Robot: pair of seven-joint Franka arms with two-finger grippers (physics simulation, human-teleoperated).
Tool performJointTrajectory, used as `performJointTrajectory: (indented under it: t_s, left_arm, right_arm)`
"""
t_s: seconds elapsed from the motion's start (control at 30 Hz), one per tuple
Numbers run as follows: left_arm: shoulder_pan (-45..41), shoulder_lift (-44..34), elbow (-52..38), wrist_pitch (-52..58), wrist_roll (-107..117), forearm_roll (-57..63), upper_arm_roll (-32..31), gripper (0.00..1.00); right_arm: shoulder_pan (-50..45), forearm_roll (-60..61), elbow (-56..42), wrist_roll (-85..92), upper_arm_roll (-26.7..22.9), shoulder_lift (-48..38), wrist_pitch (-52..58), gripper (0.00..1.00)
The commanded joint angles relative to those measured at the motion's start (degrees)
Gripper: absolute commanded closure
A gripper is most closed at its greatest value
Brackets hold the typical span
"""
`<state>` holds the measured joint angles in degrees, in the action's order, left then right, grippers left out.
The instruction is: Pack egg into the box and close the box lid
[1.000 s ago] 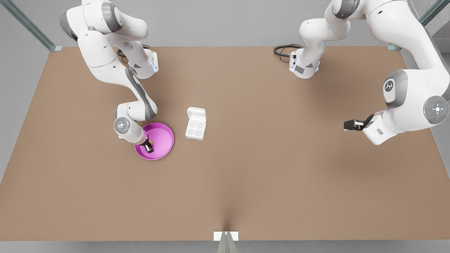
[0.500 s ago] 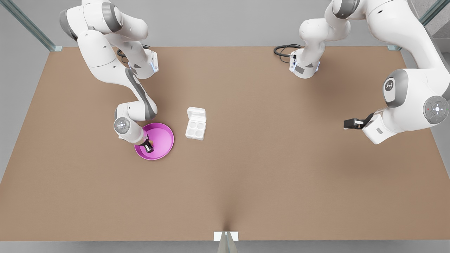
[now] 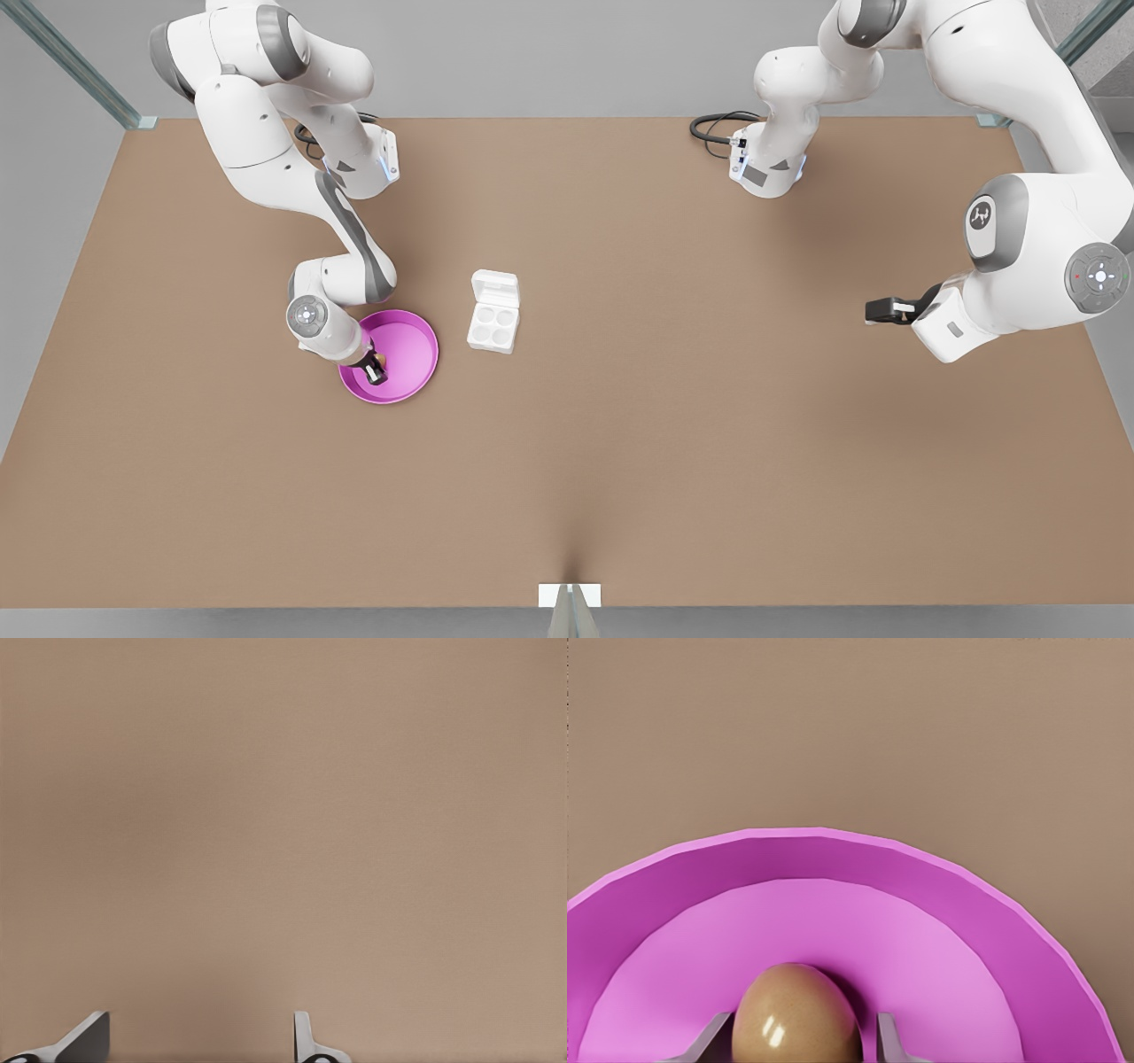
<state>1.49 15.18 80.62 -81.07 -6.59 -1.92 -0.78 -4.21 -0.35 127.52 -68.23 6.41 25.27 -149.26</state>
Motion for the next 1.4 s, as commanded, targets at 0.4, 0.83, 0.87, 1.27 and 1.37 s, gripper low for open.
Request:
performJointTrajectory:
  t_s: [0.4, 0.83, 0.87, 1.27, 1.37]
  left_arm:
    - [0.0, -0.1, 0.0, 0.5, 0.0, 0.0, 0.0, 0.0]
    - [-0.3, -0.1, -0.1, 0.5, 0.0, 0.0, 0.0, 0.0]
    - [-0.3, -0.1, -0.1, 0.5, 0.0, 0.0, 0.0, 0.0]
    - [-0.3, -0.1, -0.1, 0.5, 0.0, 0.0, 0.0, 0.0]
    - [-0.3, -0.1, -0.1, 0.5, 0.0, 0.0, -0.1, 0.0]
  right_arm:
    - [0.0, 0.0, -0.2, 0.0, 0.0, 0.0, 0.0, 0.4]
    - [0.0, 0.0, -0.3, 0.0, 0.0, -0.2, 0.0, 0.44]
    - [0.1, 0.0, -0.3, 0.1, 0.0, -0.6, 0.0, 0.44]
    - [-0.2, 0.5, -0.5, 0.0, 1.8, -5.8, 4.8, 0.44]
    - [-0.3, 2.3, -0.6, -0.1, 3.3, -7.0, 5.6, 0.44]
